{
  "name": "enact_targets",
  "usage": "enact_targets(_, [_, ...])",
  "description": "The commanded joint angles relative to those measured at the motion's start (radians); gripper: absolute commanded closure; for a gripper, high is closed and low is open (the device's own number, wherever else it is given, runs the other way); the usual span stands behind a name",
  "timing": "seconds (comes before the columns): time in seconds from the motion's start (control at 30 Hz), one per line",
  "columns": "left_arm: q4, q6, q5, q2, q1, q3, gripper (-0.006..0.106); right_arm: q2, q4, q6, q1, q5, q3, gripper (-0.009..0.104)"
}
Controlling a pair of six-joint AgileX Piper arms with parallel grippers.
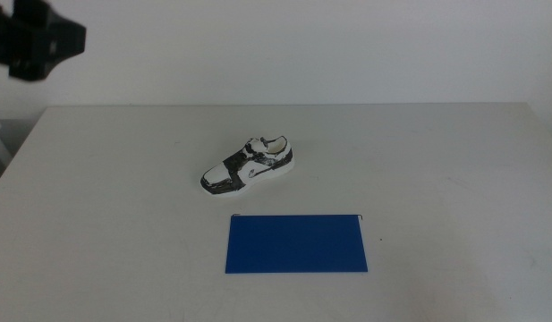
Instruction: Use one arm to grab the shoe from the table and place it on the mat.
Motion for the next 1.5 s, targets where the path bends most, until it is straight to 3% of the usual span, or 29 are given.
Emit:
enact_targets(0.0, [-0.006,0.028,0.065,0.053,-0.007,-0.132,0.015,-0.020,-0.008,-0.013,-0.005,-0.079,-0.010,0.029])
enact_targets(0.2, [-0.018,0.086,0.240,0.183,-0.007,-0.278,0.015,-0.020,-0.008,-0.013,-0.005,-0.079,-0.010,0.029])
enact_targets(0.57, [-0.091,0.203,0.325,0.406,-0.007,-0.367,0.015,-0.020,-0.008,-0.013,-0.005,-0.079,-0.010,0.029])
enact_targets(0.93, [-0.143,0.272,0.578,0.754,-0.022,-0.722,0.015,-0.020,-0.008,-0.013,-0.005,-0.079,-0.010,0.029])
enact_targets(1.2, [-0.137,0.287,0.578,0.954,-0.088,-0.883,0.015,-0.020,-0.008,-0.013,-0.005,-0.079,-0.010,0.029])
enact_targets(1.47, [-0.142,0.339,0.565,1.084,-0.130,-0.904,0.015,-0.020,-0.008,-0.013,-0.005,-0.079,-0.010,0.029])
